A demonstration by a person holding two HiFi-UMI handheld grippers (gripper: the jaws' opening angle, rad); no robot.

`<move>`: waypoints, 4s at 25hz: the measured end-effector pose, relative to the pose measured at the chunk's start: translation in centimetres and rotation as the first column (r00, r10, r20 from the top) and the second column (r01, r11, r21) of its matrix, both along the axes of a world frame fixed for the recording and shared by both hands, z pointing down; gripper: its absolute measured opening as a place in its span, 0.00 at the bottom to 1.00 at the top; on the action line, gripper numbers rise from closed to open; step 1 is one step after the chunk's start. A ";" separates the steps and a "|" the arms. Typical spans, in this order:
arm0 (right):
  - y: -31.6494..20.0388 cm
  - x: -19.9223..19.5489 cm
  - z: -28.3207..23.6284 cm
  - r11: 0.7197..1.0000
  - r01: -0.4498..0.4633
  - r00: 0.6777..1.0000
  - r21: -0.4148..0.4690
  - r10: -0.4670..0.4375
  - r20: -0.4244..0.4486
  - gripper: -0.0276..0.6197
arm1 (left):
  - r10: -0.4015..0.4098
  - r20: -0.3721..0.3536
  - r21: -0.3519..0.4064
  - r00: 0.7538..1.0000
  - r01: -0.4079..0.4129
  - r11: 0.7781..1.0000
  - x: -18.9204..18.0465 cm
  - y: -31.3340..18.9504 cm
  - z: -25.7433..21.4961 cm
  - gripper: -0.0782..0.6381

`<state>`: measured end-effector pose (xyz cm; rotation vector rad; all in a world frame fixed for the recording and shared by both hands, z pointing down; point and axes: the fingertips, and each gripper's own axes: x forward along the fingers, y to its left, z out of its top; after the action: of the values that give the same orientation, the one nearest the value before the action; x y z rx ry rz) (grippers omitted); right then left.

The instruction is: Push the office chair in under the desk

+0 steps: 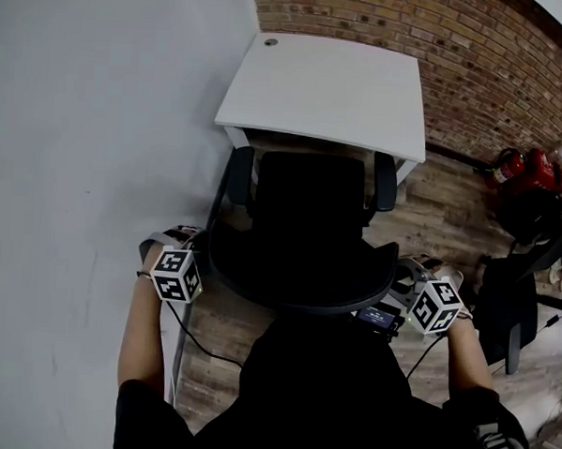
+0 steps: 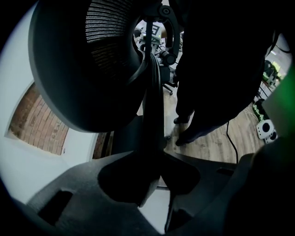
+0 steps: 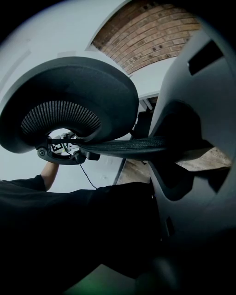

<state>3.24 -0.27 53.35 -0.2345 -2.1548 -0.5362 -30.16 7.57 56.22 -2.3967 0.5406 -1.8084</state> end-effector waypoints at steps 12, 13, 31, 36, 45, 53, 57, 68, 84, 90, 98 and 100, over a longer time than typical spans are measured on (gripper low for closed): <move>-3.7 -2.7 -0.3 0.996 -0.092 0.996 0.008 0.092 0.010 0.23 | 0.110 -0.020 0.039 0.994 -0.110 0.993 -3.3 -7.0 -0.4 0.31; -4.1 -2.9 -0.4 0.995 -0.099 0.995 0.009 0.099 0.011 0.23 | 0.117 -0.020 0.040 0.993 -0.116 0.992 -3.5 -7.6 -0.5 0.31; -12.2 -5.7 -0.1 0.989 -0.144 0.989 0.029 0.143 0.034 0.24 | 0.132 -0.018 0.028 0.991 -0.132 0.991 -6.2 -16.6 -0.1 0.31; -15.8 -7.0 0.1 0.988 -0.147 0.988 0.039 0.145 0.047 0.23 | 0.124 -0.001 0.019 0.992 -0.124 0.992 -7.5 -20.6 0.1 0.31; -21.4 -8.0 -0.4 0.987 -0.153 0.987 0.050 0.150 0.061 0.23 | 0.115 0.015 -0.007 0.993 -0.115 0.993 -8.6 -26.3 -0.3 0.31; -26.4 -8.2 -0.2 0.988 -0.144 0.988 0.048 0.141 0.058 0.23 | 0.089 0.022 -0.019 0.996 -0.089 0.996 -8.8 -30.9 0.0 0.31; -28.4 -8.2 -0.5 0.989 -0.140 0.989 0.050 0.137 0.059 0.23 | 0.078 0.021 -0.019 0.997 -0.077 0.997 -8.8 -32.6 -0.3 0.31; -33.3 -8.7 -0.8 0.988 -0.138 0.988 0.074 0.132 0.079 0.24 | 0.069 0.025 -0.004 0.997 -0.069 0.998 -9.2 -36.9 -0.7 0.31; -34.8 -8.6 0.2 0.980 -0.163 0.985 0.113 0.155 0.082 0.24 | 0.114 -0.016 -0.041 0.993 -0.115 0.993 -8.5 -37.6 0.4 0.31; -34.8 -8.4 -0.1 0.979 -0.170 0.983 0.111 0.161 0.087 0.26 | 0.112 -0.020 0.004 0.994 -0.112 0.994 -8.3 -37.7 0.1 0.31; -34.9 -8.6 0.0 0.979 -0.178 0.982 0.099 0.169 0.086 0.27 | 0.108 -0.041 0.001 0.993 -0.108 0.994 -8.4 -37.7 0.1 0.32; -34.7 -8.6 0.0 0.979 -0.177 0.982 0.099 0.170 0.080 0.27 | 0.104 -0.044 0.005 0.994 -0.103 0.995 -8.4 -37.6 0.2 0.32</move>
<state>-5.31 -34.99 53.36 0.0318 -2.1826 -0.5623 -38.54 -30.06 56.43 -2.4195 0.4140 -1.7161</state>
